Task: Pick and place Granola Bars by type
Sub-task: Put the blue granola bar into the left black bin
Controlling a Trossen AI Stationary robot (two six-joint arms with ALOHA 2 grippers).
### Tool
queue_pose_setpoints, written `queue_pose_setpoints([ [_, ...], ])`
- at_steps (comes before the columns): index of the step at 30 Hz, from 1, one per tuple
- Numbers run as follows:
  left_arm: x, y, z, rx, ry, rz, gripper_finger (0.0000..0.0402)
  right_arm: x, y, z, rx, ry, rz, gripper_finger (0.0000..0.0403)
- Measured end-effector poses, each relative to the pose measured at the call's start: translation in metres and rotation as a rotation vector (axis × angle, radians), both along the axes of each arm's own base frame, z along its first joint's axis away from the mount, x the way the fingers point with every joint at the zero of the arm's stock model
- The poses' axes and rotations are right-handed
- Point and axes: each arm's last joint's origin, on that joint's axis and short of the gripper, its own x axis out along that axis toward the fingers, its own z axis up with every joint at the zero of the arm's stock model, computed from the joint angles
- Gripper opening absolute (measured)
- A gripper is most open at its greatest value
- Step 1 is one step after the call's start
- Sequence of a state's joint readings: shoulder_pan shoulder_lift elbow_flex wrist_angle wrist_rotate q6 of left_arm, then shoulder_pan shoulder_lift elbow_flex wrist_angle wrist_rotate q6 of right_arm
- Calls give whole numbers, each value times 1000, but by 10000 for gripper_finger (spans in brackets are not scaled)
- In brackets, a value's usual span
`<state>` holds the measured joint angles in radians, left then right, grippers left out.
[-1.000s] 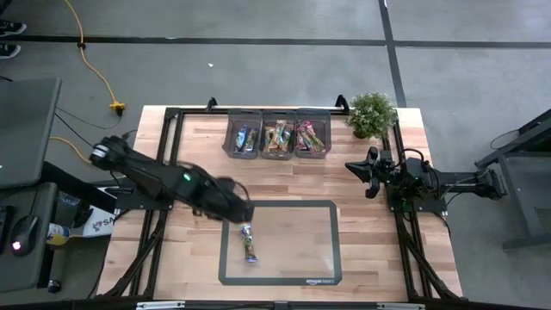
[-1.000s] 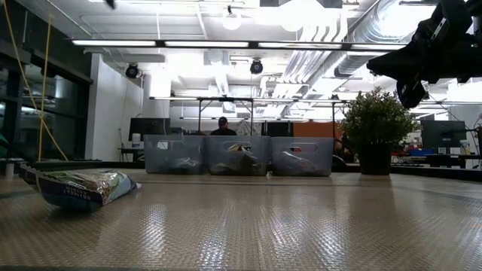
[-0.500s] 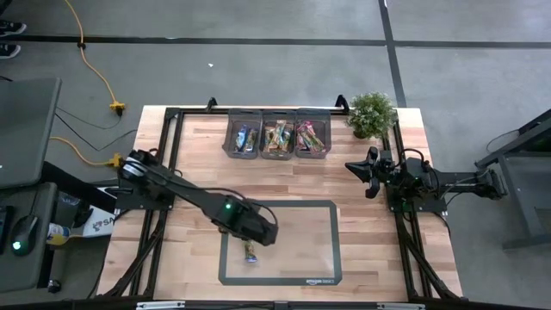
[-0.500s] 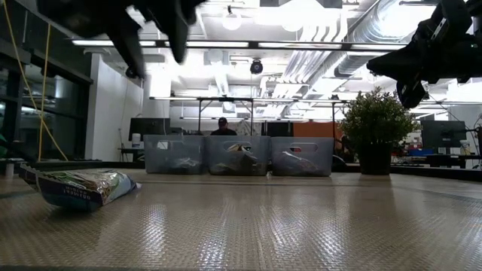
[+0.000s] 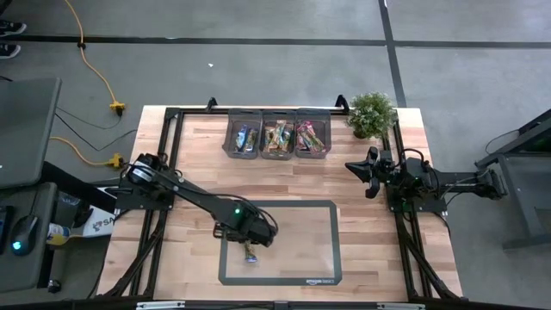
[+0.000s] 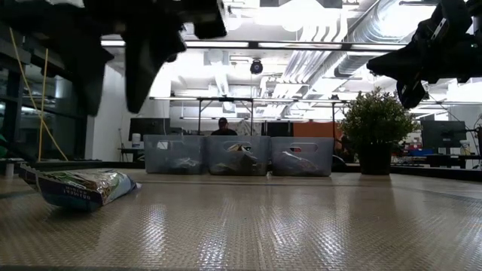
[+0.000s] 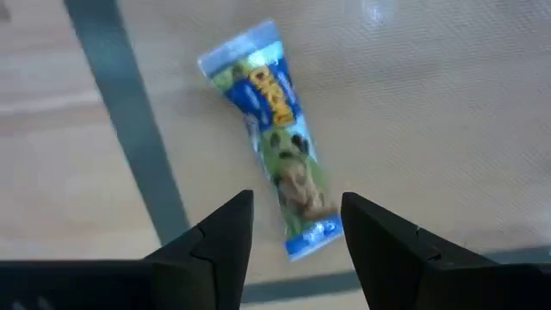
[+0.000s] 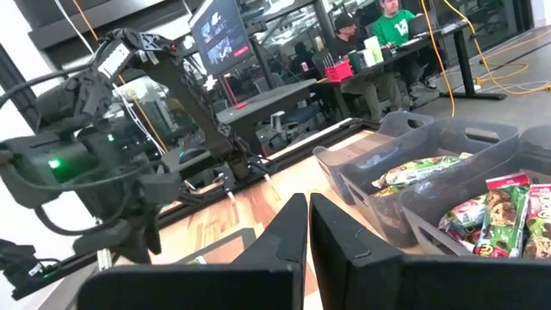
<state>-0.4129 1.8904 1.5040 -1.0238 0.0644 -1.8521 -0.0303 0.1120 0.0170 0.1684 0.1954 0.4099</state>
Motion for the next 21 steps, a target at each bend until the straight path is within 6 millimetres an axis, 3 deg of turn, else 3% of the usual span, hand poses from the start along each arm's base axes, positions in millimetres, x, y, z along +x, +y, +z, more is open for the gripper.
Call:
queue_pose_setpoints([
  [9, -1, -1, -16, 7, 112, 34, 175, 0, 0, -1, 1, 8, 0, 0],
  [21, 13, -7, -38, -28, 96, 11, 175, 1, 0, -1, 1, 16, 0, 0],
])
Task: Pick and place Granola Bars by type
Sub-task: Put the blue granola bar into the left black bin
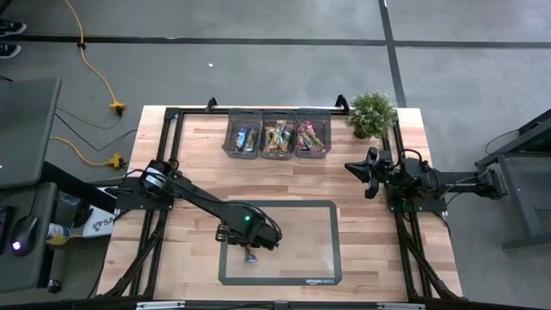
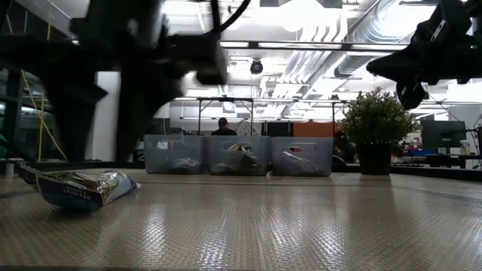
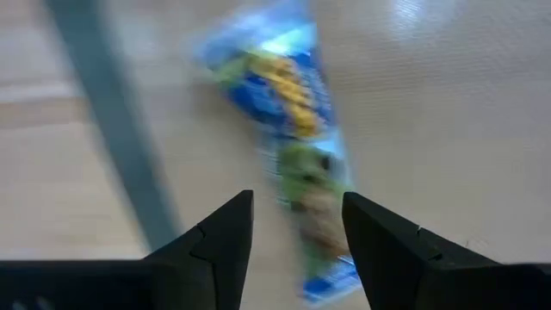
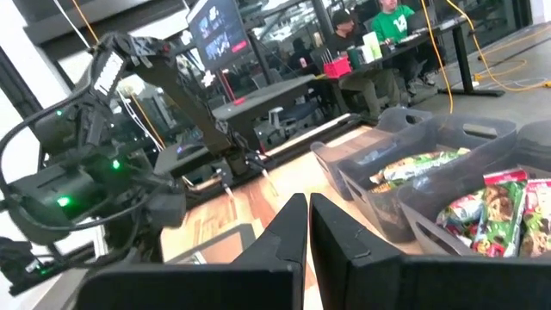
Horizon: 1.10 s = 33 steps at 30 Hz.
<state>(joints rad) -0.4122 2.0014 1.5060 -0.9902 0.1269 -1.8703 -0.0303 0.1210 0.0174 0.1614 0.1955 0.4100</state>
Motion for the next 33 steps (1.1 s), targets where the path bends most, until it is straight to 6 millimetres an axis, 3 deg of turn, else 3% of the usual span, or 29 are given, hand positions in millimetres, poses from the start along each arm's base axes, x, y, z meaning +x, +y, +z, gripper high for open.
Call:
queue_pose_setpoints([
  [14, 12, 6, -19, -1, 5, 39, 175, 1, 0, -1, 1, 16, 0, 0],
  [33, 10, 4, -18, -63, 30, -7, 175, 1, 0, -1, 1, 16, 0, 0],
])
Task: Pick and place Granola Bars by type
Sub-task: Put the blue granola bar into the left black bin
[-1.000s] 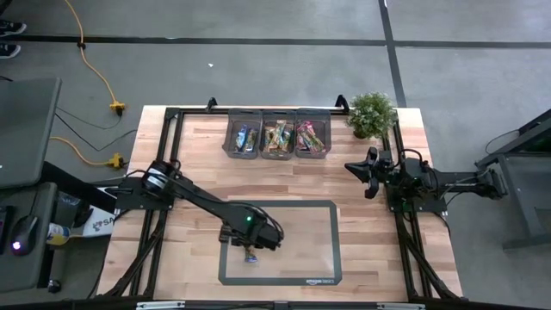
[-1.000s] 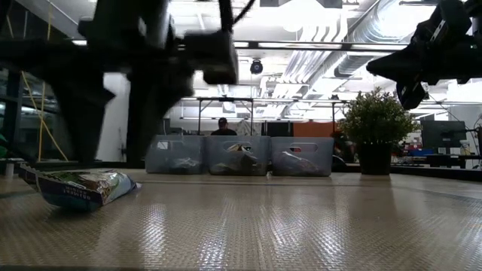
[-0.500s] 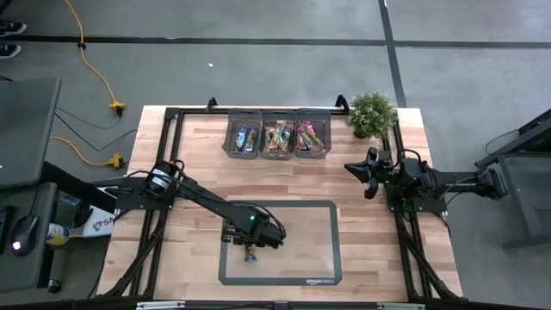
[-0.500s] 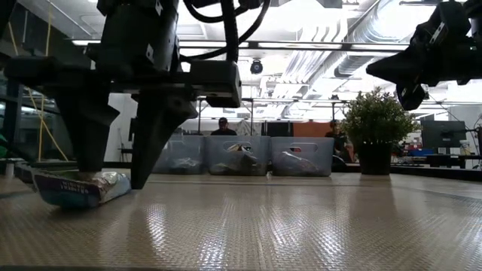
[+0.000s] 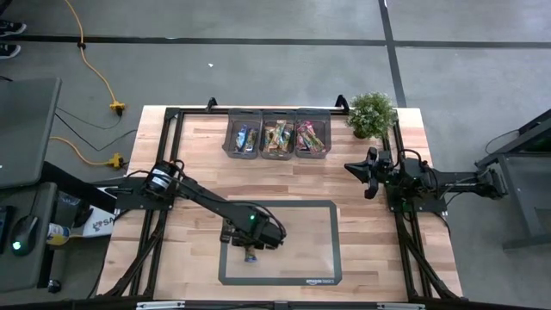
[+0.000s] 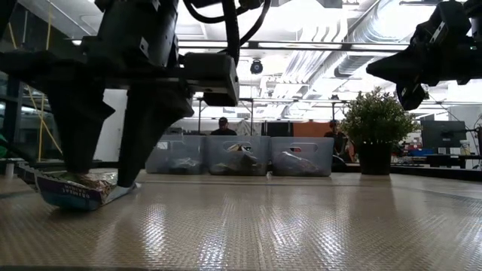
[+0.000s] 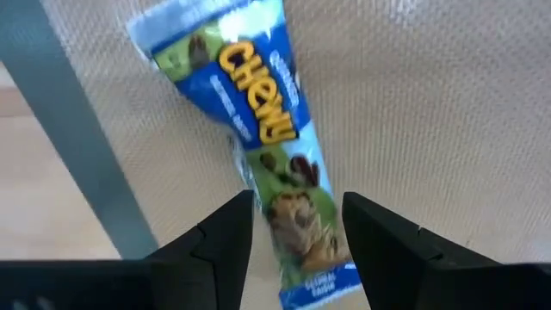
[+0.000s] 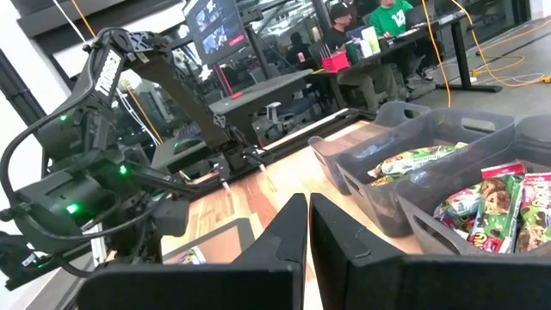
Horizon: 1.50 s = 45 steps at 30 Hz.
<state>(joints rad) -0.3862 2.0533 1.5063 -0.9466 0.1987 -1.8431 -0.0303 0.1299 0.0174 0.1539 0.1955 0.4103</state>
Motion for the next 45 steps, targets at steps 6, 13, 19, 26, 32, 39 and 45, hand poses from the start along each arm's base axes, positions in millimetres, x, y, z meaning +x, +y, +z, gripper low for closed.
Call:
queue_pose_setpoints([
  [6, -1, -2, 1, -61, 14, -38, 175, 0, 0, 0, 0, 0, 0, 0],
  [13, -1, -2, 1, -66, 3, -89, 175, 0, 0, 0, 0, 0, 0, 0],
  [19, 0, 0, 1, -3, -16, -86, 175, 0, 0, 0, 0, 0, 0, 0],
  [26, -3, 3, 0, 61, 8, -1, 175, 0, 0, 0, 0, 0, 0, 0],
  [32, -3, 4, 0, 89, 9, 31, 175, 0, 0, 0, 0, 0, 0, 0],
  [39, -6, 5, -4, 110, 68, 74, 175, 0, 0, 0, 0, 0, 0, 0],
  [45, -1, 3, -14, 106, 60, 77, 175, 0, 0, 0, 0, 0, 0, 0],
])
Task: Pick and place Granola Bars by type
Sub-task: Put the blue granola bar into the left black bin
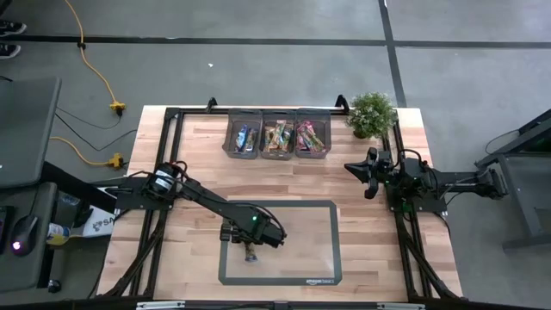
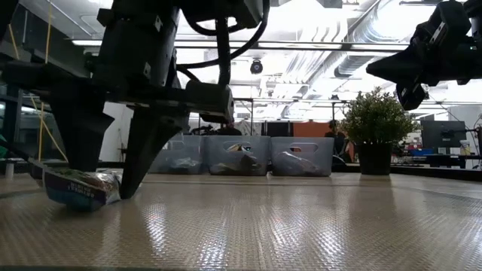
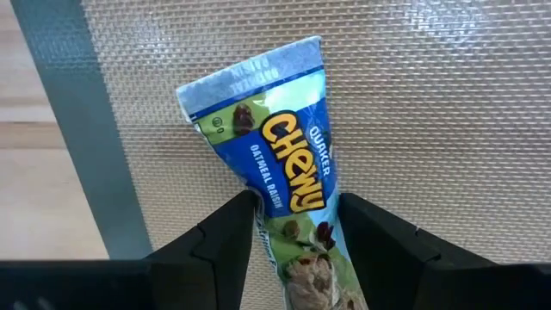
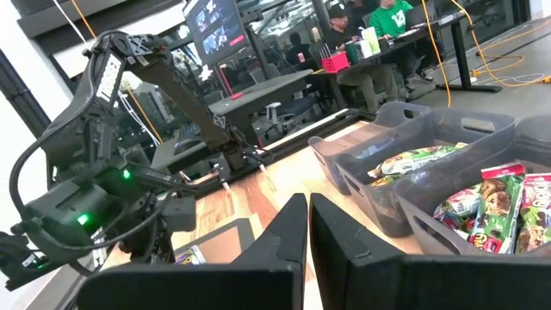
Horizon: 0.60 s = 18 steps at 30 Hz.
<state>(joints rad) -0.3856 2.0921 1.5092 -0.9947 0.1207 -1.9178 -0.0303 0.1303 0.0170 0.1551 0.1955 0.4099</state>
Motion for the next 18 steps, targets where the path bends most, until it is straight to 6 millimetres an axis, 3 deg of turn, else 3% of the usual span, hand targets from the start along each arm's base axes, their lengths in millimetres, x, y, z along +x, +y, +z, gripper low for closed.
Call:
queue_pose_setpoints([
  [18, 2, -1, -3, 8, -16, -10, 162, 0, 0, 0, 0, 1, 0, 0],
])
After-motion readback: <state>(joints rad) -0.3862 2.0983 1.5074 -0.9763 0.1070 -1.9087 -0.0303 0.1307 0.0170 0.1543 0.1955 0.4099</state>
